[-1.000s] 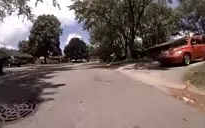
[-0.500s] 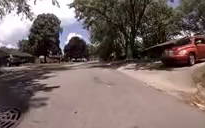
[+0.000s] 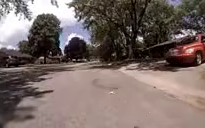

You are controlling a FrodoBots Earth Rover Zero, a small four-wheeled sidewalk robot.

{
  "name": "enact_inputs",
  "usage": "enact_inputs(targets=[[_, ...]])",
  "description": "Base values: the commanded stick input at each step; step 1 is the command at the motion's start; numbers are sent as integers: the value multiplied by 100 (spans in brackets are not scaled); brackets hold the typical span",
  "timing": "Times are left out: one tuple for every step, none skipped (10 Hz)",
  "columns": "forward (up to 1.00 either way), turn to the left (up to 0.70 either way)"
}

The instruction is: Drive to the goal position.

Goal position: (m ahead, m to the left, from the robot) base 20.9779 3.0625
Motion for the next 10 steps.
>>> enact_inputs(targets=[[70,0],[70,0],[70,0],[70,0],[70,0],[70,0],[70,0],[70,0],[70,0],[70,0]])
